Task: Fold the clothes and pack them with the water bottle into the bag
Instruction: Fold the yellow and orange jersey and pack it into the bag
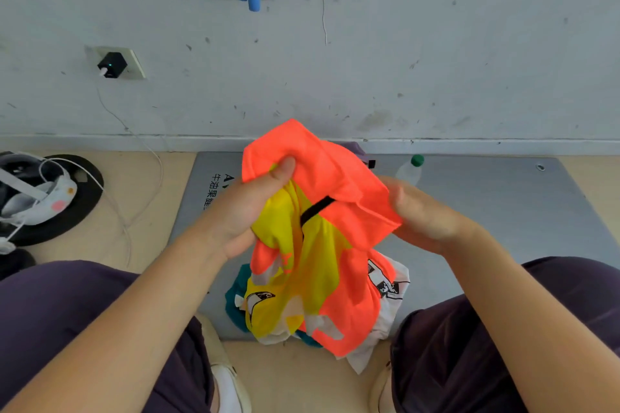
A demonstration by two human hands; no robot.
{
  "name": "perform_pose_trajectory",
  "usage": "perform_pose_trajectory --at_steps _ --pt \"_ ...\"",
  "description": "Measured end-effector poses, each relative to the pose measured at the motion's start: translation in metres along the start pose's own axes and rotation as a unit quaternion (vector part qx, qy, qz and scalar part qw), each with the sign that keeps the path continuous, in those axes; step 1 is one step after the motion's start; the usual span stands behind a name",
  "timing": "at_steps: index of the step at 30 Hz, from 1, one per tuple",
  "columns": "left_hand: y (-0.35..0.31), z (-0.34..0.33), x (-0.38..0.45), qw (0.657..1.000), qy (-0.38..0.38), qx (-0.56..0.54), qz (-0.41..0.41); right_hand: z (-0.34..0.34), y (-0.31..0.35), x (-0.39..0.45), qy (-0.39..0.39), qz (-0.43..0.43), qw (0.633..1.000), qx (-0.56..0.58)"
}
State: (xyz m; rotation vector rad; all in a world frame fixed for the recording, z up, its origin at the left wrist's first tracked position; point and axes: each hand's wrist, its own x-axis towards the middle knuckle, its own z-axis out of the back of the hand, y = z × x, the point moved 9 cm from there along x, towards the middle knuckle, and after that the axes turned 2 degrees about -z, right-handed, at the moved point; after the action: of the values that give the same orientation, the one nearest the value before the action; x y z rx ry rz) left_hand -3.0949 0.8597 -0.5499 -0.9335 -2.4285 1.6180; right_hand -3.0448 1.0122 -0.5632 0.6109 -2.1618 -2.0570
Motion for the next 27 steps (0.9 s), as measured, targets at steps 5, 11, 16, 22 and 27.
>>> perform_pose_trajectory --at_steps 5,11,16,22,27 --pt "-0.013 0.008 0.003 0.998 0.001 -0.058 -0.030 -0.011 -0.021 0.002 0.055 -0.059 0.993 -0.088" --pt "-0.021 0.027 0.005 0.999 -0.019 -0.016 -0.042 0.021 -0.002 0.002 -0.117 -0.005 0.990 -0.078" --pt "-0.024 0.058 0.003 0.981 -0.119 0.142 -0.052 0.038 0.014 -0.009 -0.211 0.012 0.977 -0.020" --pt "-0.025 0.066 0.002 0.974 -0.129 0.168 -0.075 0.042 0.015 -0.014 -0.233 -0.025 0.963 -0.136" --pt "-0.037 0.078 0.005 0.953 -0.112 0.259 -0.109 0.059 0.028 -0.024 -0.243 0.047 0.969 -0.015"
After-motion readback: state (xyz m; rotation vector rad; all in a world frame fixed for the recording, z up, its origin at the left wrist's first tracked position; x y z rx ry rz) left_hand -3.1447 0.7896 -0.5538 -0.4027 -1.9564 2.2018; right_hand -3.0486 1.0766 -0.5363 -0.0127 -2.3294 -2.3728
